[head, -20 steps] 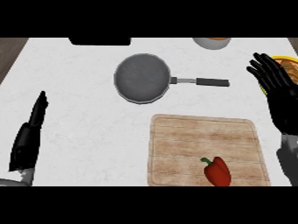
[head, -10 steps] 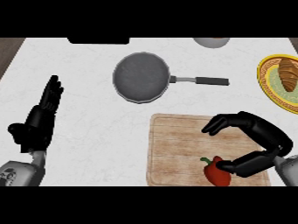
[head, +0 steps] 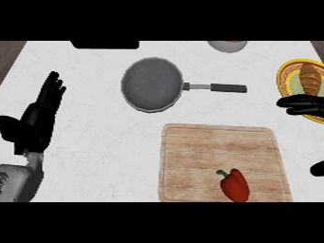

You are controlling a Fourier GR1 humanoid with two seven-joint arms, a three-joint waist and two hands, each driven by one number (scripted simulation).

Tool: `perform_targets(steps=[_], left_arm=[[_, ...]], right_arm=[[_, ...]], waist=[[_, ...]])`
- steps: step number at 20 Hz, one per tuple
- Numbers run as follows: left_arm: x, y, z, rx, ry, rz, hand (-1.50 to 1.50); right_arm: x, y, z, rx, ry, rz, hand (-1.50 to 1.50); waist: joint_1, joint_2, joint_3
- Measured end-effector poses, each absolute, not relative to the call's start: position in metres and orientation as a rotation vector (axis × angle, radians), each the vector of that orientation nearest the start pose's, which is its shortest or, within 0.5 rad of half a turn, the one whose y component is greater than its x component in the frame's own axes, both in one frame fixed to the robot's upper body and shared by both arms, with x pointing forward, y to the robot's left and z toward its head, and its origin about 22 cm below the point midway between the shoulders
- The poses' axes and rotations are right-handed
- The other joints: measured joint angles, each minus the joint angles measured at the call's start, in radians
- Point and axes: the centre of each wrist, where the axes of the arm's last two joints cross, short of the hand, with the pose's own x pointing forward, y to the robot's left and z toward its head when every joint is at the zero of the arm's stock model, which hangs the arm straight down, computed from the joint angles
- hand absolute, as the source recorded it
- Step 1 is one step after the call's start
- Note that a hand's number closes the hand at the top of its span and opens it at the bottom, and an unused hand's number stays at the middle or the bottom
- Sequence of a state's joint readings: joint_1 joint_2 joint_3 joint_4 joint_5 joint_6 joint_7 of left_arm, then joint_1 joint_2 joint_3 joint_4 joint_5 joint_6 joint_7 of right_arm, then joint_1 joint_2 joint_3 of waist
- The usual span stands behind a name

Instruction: Pick the bell pepper from the cutting board and place it in the pan

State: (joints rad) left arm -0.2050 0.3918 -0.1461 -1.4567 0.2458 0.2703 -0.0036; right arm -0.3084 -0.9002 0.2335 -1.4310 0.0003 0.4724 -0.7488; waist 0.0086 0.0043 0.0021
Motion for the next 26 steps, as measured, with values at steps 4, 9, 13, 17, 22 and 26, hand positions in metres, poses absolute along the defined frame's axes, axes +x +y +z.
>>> perform_targets(steps=[4, 9, 13, 17, 22, 26], left_arm=[[0.296, 0.273, 0.05, 0.204, -1.624, -0.055, 0.0], [0.301, 0.272, 0.047, 0.2, -1.617, -0.05, 0.0], [0.297, 0.278, 0.045, 0.197, -1.617, -0.056, 0.0], [0.297, 0.28, 0.053, 0.201, -1.617, -0.045, 0.0], [0.298, 0.281, 0.049, 0.199, -1.621, -0.041, 0.0], [0.294, 0.278, 0.048, 0.205, -1.608, -0.043, 0.0]], right_arm=[[0.303, -0.357, 0.176, 0.087, -1.838, 1.525, -1.5], [0.303, -0.337, 0.204, 0.058, -1.828, 1.63, -1.5], [0.303, -0.311, 0.211, 0.052, -1.843, 1.687, -1.5], [0.293, -0.29, 0.212, 0.126, -1.817, 1.718, -1.5], [0.28, -0.273, 0.204, 0.236, -1.757, 1.763, -1.5], [0.264, -0.267, 0.197, 0.243, -1.715, 1.803, -1.5]], waist=[[-0.002, -0.002, -0.002], [-0.005, -0.004, -0.003], [-0.002, -0.005, -0.003], [-0.006, -0.006, -0.003], [-0.009, -0.005, -0.003], [-0.011, -0.006, -0.002]])
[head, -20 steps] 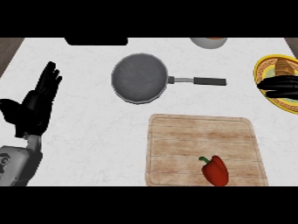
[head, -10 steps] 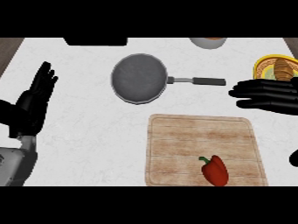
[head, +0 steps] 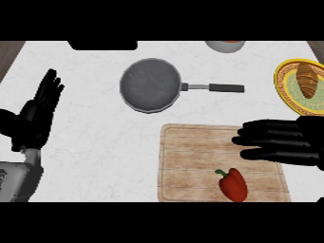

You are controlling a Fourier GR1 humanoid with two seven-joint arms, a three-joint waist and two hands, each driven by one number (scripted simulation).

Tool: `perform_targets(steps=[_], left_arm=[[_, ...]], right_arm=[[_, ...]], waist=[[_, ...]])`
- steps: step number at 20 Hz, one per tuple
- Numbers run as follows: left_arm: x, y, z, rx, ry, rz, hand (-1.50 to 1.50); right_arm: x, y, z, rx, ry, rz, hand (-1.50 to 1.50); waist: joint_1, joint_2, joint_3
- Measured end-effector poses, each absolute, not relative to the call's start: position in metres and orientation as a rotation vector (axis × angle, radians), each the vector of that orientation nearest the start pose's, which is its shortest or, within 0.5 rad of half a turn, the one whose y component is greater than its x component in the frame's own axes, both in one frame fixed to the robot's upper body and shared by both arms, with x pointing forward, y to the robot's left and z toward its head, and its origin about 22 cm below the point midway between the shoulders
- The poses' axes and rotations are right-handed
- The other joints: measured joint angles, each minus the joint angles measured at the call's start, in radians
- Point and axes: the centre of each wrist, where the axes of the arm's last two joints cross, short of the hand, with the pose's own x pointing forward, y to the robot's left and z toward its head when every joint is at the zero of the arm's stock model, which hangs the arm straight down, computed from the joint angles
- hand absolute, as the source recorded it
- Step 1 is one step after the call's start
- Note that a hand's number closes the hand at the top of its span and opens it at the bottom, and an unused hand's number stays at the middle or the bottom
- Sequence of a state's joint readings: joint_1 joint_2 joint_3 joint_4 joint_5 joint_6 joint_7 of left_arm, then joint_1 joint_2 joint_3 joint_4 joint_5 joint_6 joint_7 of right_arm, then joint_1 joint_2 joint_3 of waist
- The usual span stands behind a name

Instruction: Pick the bell pepper from the cutting board and place it in the pan

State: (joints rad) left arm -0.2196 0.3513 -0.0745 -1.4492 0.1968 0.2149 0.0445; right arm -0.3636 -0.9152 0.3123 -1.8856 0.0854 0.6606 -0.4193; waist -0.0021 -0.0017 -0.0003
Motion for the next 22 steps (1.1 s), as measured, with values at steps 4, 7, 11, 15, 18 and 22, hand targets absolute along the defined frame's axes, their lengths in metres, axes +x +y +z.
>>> perform_targets(steps=[4, 7, 11, 15, 18, 22], left_arm=[[0.293, 0.273, 0.049, 0.206, -1.614, -0.047, 0.0], [0.29, 0.278, 0.046, 0.209, -1.618, -0.045, 0.0], [0.295, 0.274, 0.049, 0.206, -1.623, -0.05, 0.0], [0.297, 0.272, 0.047, 0.208, -1.622, -0.047, 0.0], [0.299, 0.273, 0.049, 0.201, -1.622, -0.046, 0.0], [0.3, 0.271, 0.047, 0.197, -1.617, -0.051, 0.0]], right_arm=[[0.255, -0.259, 0.182, 0.212, -1.646, 1.826, -1.5], [0.25, -0.258, 0.172, 0.186, -1.623, 1.821, -1.5], [0.256, -0.252, 0.163, 0.118, -1.607, 1.825, -1.5], [0.263, -0.244, 0.152, 0.079, -1.554, 1.853, -1.5], [0.265, -0.242, 0.141, 0.075, -1.522, 1.878, -1.5], [0.27, -0.239, 0.129, 0.067, -1.482, 1.921, -1.5]], waist=[[0.001, 0.0, 0.0], [0.001, 0.001, 0.0], [0.003, 0.002, 0.0], [0.005, 0.002, 0.0], [0.005, 0.002, 0.0], [0.005, 0.003, 0.0]])
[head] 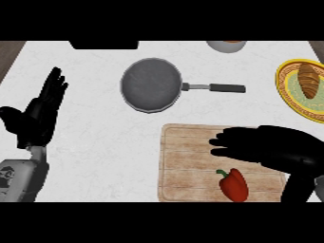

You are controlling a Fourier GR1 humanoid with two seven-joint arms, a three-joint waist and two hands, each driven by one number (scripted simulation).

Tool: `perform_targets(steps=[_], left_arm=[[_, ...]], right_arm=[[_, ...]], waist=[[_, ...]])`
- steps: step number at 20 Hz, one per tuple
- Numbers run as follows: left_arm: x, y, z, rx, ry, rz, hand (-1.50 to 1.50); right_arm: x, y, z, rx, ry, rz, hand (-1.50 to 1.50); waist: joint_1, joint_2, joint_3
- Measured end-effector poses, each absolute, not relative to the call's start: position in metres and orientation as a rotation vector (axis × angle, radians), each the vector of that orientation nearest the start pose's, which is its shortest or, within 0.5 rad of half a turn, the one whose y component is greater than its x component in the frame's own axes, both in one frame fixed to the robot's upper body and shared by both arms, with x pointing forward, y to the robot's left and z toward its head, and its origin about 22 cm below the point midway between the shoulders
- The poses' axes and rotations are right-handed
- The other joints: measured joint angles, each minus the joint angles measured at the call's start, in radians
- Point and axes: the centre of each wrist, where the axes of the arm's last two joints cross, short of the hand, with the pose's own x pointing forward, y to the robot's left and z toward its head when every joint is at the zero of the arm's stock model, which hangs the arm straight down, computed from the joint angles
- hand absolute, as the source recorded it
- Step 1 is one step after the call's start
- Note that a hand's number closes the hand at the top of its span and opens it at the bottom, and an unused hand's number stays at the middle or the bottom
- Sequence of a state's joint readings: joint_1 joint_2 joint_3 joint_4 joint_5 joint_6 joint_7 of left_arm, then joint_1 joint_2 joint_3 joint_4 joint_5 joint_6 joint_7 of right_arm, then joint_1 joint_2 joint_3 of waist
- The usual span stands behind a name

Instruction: Pick the bell pepper from the cutting board and place it in the pan

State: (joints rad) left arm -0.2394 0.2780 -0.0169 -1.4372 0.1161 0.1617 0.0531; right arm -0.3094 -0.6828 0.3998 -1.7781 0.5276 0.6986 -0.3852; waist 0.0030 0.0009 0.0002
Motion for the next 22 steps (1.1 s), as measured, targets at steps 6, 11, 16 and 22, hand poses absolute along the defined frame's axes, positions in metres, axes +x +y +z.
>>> perform_targets(steps=[6, 11, 16, 22], left_arm=[[0.296, 0.274, 0.048, 0.199, -1.617, -0.049, 0.0], [0.296, 0.281, 0.05, 0.201, -1.614, -0.044, 0.0], [0.292, 0.284, 0.048, 0.199, -1.615, -0.047, 0.0], [0.295, 0.286, 0.052, 0.2, -1.62, -0.046, 0.0]], right_arm=[[0.264, -0.231, 0.109, 0.06, -1.45, 1.985, -1.5], [0.263, -0.226, 0.103, -0.005, -1.422, 2.045, -1.5], [0.259, -0.22, 0.09, -0.084, -1.357, 2.138, -1.5], [0.255, -0.205, 0.082, -0.137, -1.302, 2.191, -1.5]], waist=[[0.0, -0.001, 0.0], [-0.001, -0.001, 0.0], [0.0, -0.001, 0.0], [-0.002, -0.001, 0.0]])
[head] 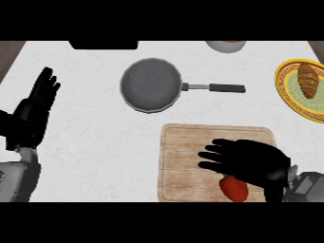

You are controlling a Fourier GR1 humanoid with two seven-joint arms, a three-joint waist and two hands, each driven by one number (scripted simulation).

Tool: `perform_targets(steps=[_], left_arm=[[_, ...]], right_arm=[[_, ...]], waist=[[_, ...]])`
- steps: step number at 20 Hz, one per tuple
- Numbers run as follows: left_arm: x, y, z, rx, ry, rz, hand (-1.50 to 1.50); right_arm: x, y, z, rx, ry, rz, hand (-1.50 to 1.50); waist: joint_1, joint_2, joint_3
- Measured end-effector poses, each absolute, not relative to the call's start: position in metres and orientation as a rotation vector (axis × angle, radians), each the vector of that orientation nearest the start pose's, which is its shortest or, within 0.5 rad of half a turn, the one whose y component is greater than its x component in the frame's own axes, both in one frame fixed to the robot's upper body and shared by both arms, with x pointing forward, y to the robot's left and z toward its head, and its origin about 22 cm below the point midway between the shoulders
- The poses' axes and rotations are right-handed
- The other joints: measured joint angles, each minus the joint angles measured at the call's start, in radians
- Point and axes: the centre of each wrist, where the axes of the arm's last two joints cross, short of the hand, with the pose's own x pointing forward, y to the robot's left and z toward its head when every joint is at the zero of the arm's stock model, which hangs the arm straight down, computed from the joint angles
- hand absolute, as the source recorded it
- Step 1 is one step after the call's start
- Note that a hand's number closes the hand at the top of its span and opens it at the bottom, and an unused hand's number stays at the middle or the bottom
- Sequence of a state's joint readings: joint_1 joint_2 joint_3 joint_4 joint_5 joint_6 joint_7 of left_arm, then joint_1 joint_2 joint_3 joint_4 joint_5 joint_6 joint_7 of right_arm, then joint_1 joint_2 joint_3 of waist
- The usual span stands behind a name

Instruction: Pick the bell pepper from the cutting board and place it in the pan

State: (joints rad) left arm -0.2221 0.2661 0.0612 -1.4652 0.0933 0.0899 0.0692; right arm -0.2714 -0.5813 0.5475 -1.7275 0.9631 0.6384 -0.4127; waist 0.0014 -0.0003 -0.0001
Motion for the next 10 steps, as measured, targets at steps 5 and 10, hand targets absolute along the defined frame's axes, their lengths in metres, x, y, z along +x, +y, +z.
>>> perform_targets(steps=[5, 10], left_arm=[[0.294, 0.28, 0.051, 0.202, -1.617, -0.051, 0.0], [0.298, 0.278, 0.052, 0.205, -1.615, -0.05, 0.0]], right_arm=[[0.244, -0.2, 0.063, -0.133, -1.278, 2.211, -1.5], [0.25, -0.199, 0.055, -0.171, -1.251, 2.245, -1.5]], waist=[[-0.001, 0.0, 0.0], [0.0, 0.0, 0.0]])
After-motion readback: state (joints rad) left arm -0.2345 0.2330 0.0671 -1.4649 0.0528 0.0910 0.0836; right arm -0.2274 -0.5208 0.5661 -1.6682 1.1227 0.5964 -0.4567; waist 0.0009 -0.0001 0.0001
